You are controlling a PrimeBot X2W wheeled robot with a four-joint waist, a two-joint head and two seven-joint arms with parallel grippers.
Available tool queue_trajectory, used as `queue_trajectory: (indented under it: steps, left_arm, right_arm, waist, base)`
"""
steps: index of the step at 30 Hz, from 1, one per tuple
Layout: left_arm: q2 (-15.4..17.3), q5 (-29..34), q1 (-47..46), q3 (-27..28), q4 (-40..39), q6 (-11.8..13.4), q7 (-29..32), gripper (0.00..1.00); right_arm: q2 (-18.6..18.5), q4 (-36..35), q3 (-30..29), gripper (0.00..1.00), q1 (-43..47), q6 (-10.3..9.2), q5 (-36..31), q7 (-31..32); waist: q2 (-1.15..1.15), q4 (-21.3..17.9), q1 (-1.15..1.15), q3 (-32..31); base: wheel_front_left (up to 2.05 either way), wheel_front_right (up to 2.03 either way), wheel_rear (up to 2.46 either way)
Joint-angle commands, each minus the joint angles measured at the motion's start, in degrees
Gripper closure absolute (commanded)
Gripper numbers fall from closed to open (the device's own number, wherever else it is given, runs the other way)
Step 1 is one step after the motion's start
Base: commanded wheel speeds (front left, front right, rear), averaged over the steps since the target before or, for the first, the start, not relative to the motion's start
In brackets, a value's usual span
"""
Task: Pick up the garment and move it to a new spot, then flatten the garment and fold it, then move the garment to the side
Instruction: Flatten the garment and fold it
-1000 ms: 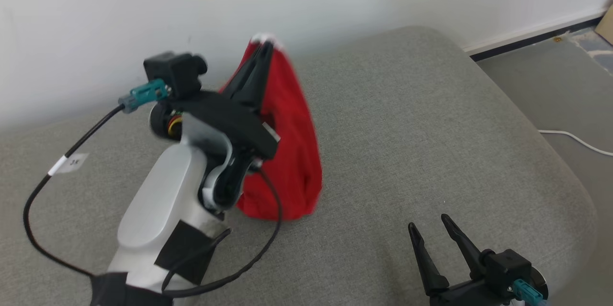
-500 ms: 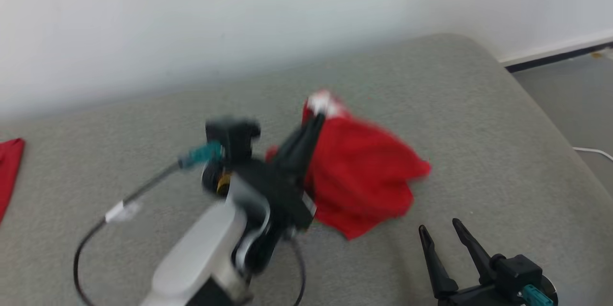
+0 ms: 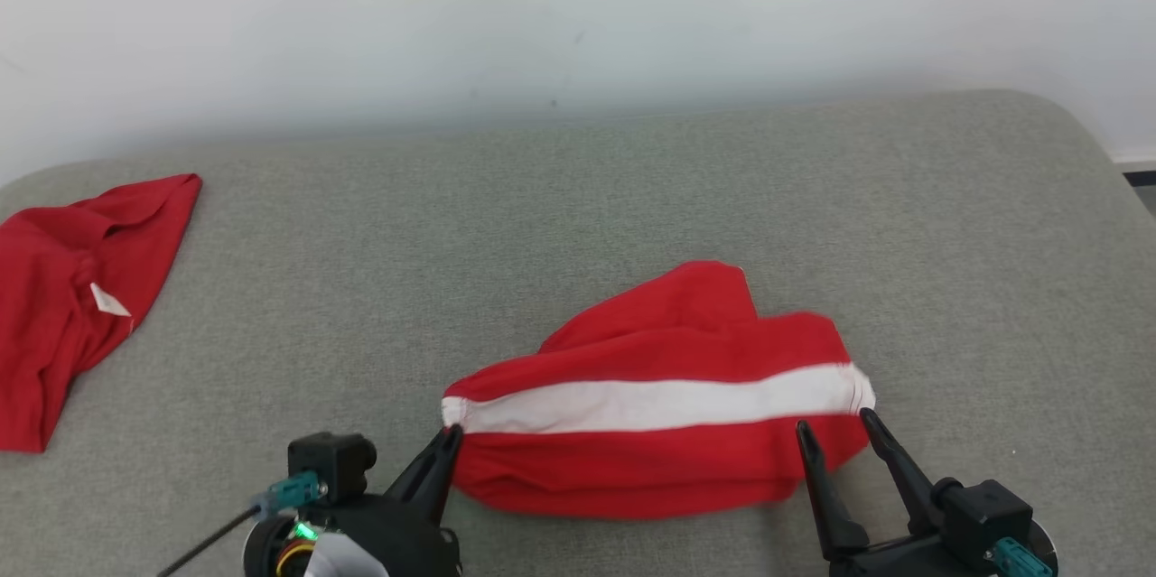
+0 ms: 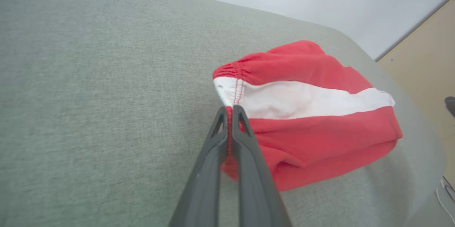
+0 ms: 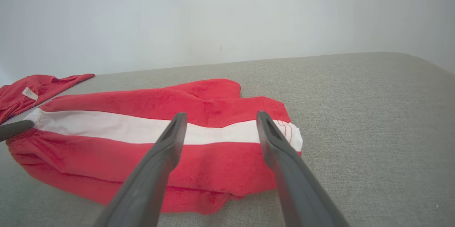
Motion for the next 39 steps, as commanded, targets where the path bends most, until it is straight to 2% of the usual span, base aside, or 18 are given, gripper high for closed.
queue_trajectory:
  steps: [1,5,10,11,12,13,21,24,27,32,39]
  left_arm:
    - [0.3,1.2,1.0,-0.1,0.6,0.8,-0.9,1.0]
    - [1.5,4.0,1.6,-0.1,3.5,3.5,-3.6,1.0]
    - [1.7,5.6,1.3,-0.1,6.8,5.3,-5.9,1.0]
    - [1.6,5.8,1.4,0.0,7.4,5.7,-6.2,0.96]
    - [1.5,5.7,1.5,0.2,8.0,6.3,-6.5,0.08]
    - [1.3,5.7,1.8,0.4,8.4,6.6,-6.9,0.0]
    - [1.0,5.3,6.4,3.3,7.9,8.6,-10.9,0.0]
    - [0.9,9.2,9.4,7.7,3.2,9.9,-11.8,0.0]
    - [-0.8,15.5,13.7,13.6,-3.3,10.0,-11.8,0.0]
    - [-5.3,25.1,19.7,22.7,-10.3,7.0,-11.8,0.0]
    - [-10.2,35.0,24.3,31.6,-11.7,0.7,-11.8,0.0]
  right_arm:
    - [0.1,-0.1,0.2,0.0,0.4,-0.12,-0.3,0.0]
    - [0.1,0.0,0.9,0.0,0.2,-0.12,-0.1,0.3]
    - [-0.3,0.3,0.8,0.0,0.7,-0.12,0.3,0.2]
    - [-0.4,0.4,0.7,0.0,0.8,-0.12,0.4,0.2]
    - [-0.3,0.5,0.7,0.0,0.9,-0.12,0.4,0.2]
    - [-0.3,0.5,0.5,0.0,1.0,-0.12,0.4,0.1]
    - [0.1,0.7,-1.0,0.0,2.5,-0.12,0.5,-0.2]
    - [0.1,0.6,-2.5,0.0,3.5,-0.12,0.3,-0.6]
    - [0.3,0.4,-3.7,0.0,3.9,-0.12,-0.2,-0.9]
    - [0.3,1.2,-5.3,0.0,4.4,-0.13,-0.5,-1.2]
    - [-0.4,3.3,-6.1,0.0,4.8,-0.13,-0.8,-1.9]
  waist:
    - [0.0,1.3,0.0,0.1]
    - [0.0,0.4,0.0,-0.1]
    - [0.0,-0.9,0.0,-0.5]
    - [0.0,-1.1,0.0,-0.7]
    - [0.0,-1.3,0.0,-0.9]
    - [0.0,-1.5,0.0,-1.2]
    - [0.0,-0.8,0.0,-4.0]
    - [0.0,0.7,0.0,-5.0]
    - [0.0,2.1,0.0,-5.6]
    - [0.0,3.7,0.0,-6.7]
    - [0.0,4.9,0.0,-8.4]
  base:
    - [0.0,0.0,0.0]
    - [0.0,0.0,0.0]
    - [0.0,0.0,0.0]
    - [0.0,0.0,0.0]
    - [0.0,0.0,0.0]
    - [0.0,0.0,0.0]
    - [0.0,0.0,0.0]
    - [0.0,0.0,0.0]
    - [0.0,0.0,0.0]
    - [0.0,0.0,0.0]
    - [0.0,0.0,0.0]
